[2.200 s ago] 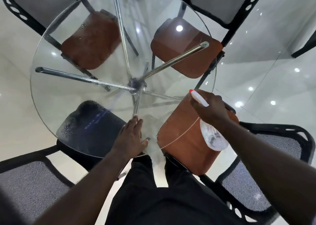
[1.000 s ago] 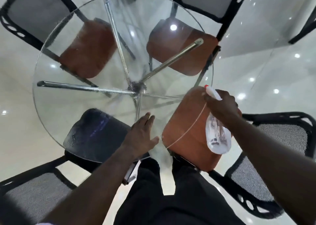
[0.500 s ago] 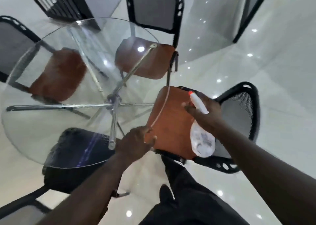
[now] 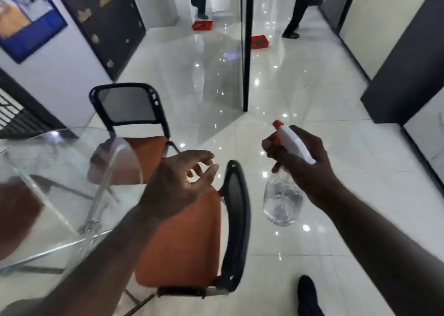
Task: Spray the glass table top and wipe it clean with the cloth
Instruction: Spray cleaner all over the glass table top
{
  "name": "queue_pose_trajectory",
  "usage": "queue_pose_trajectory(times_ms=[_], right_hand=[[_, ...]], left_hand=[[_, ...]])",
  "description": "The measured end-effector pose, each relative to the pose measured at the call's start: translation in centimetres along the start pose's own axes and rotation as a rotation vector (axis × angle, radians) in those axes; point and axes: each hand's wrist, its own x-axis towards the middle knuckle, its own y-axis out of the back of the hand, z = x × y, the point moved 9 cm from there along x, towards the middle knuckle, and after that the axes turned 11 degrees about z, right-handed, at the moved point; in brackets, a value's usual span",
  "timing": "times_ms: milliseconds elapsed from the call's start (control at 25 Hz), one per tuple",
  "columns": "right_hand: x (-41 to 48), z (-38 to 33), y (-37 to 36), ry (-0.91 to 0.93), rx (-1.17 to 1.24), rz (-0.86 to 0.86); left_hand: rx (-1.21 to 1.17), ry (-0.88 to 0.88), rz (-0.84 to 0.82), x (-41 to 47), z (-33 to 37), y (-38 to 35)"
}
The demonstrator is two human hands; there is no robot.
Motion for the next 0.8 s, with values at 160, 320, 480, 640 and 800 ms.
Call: queue_pose_trajectory(times_ms=[160, 320, 480, 640, 800], right_hand=[[7.2, 1.1, 8.0, 0.038, -0.079, -0.020], [14.9, 1.3, 11.9, 0.093, -0.192, -0.122], [22.2, 2.7, 10.9, 0.104, -0.239, -0.224], [30.1, 6.3, 6.6, 0.036, -0.208, -0.330], [39.5, 11.0, -3.3, 0.027, -0.292, -0.507]], left_hand=[[0.081, -0.069, 0.023, 5.0, 5.1, -9.5], [0.171, -0.168, 0.052, 8.4, 8.4, -15.4], [0.088, 0.160, 0.109, 13.0, 3.6, -17.4], [0.107, 0.261, 0.070, 17.2, -3.1, -20.1], [0.103, 0.389, 0.029, 23.2, -13.1, -22.1]])
